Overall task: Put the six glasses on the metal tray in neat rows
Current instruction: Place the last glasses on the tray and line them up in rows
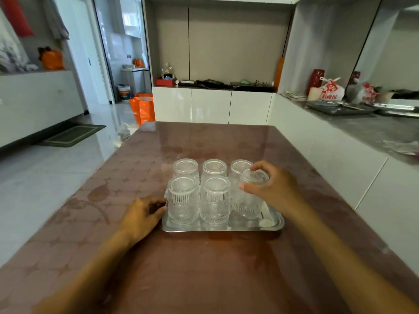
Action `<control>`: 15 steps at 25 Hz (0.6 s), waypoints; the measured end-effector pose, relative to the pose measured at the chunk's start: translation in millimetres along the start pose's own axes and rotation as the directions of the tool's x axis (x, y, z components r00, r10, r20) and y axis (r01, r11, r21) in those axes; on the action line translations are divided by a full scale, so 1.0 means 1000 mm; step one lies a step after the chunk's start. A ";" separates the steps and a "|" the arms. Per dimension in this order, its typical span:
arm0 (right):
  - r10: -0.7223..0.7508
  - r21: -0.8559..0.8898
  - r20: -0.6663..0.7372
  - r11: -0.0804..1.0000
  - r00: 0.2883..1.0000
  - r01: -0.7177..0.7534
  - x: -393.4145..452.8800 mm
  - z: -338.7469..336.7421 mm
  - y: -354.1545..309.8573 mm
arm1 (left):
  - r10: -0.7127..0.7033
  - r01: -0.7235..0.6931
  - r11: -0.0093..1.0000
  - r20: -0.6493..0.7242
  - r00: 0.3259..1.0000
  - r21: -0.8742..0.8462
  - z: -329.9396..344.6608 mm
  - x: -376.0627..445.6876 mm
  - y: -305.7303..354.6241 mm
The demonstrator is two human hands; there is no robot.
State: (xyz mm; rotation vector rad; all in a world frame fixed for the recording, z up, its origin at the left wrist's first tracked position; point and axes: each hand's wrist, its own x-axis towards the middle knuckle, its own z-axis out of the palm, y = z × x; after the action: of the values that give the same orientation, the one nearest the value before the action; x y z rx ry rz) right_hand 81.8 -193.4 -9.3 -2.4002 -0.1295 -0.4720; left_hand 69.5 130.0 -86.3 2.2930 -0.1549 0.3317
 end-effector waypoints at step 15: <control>-0.009 0.166 0.516 0.982 0.857 -0.090 0.015 -0.017 0.078 | -0.077 0.089 0.996 0.329 0.941 -0.022 -0.040 0.033 -0.008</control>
State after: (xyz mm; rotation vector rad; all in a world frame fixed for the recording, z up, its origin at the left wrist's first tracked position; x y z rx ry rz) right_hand 107.2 -264.4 -39.4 -2.2817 -0.3426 0.2121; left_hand 95.0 164.6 -56.2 2.2957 -0.2292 -0.1000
